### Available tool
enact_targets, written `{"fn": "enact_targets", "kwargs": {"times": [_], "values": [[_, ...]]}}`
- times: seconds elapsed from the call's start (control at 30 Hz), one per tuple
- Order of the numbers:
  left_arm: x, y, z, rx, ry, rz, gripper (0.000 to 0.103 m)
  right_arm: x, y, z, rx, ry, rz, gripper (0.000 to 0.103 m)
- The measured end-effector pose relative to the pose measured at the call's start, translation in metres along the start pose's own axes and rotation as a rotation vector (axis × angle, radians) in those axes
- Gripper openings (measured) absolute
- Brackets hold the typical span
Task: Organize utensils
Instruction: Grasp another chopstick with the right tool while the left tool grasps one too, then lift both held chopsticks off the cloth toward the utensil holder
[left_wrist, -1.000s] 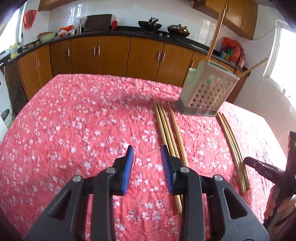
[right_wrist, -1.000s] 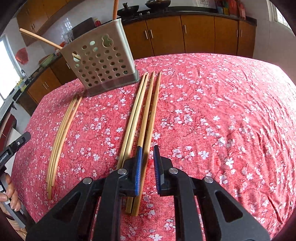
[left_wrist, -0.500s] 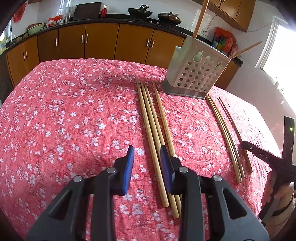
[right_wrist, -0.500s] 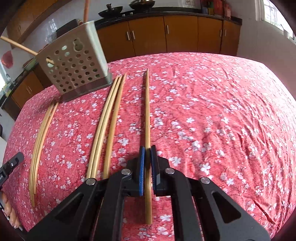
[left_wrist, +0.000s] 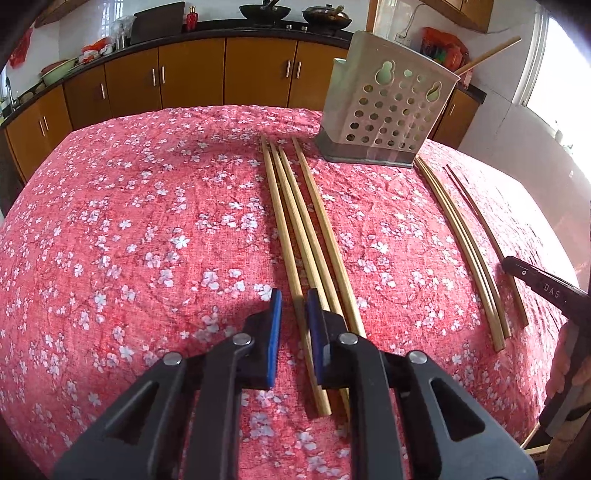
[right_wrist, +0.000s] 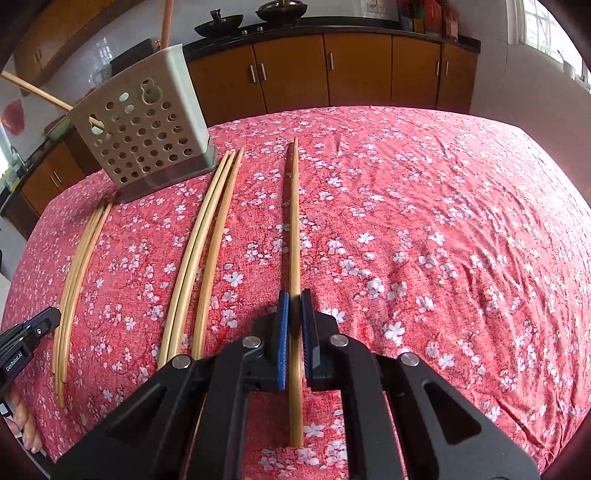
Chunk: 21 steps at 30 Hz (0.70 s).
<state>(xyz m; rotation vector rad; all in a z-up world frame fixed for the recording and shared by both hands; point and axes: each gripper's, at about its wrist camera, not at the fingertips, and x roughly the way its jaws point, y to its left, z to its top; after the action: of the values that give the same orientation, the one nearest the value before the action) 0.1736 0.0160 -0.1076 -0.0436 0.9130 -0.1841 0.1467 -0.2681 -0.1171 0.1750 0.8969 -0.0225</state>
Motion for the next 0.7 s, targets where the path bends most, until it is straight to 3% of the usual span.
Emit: {"fn": "enact_targets", "kwargs": {"times": [0.17, 0.33, 0.53, 0.7], "values": [[0.003, 0.007, 0.005, -0.009, -0.005, 0.044, 0.008, -0.001, 0.004, -0.002, -0.032, -0.01, 0.005, 0.008], [0.005, 0.041, 0.015, -0.046, -0.01, 0.099, 0.008, 0.001, -0.013, 0.005, -0.021, -0.03, -0.038, 0.008], [0.003, 0.076, 0.018, -0.099, -0.038, 0.078, 0.01, 0.003, -0.044, 0.013, 0.034, -0.056, -0.064, 0.008], [0.002, 0.076, 0.017, -0.111, -0.04, 0.073, 0.01, 0.001, -0.046, 0.012, 0.035, -0.056, -0.064, 0.008]]}}
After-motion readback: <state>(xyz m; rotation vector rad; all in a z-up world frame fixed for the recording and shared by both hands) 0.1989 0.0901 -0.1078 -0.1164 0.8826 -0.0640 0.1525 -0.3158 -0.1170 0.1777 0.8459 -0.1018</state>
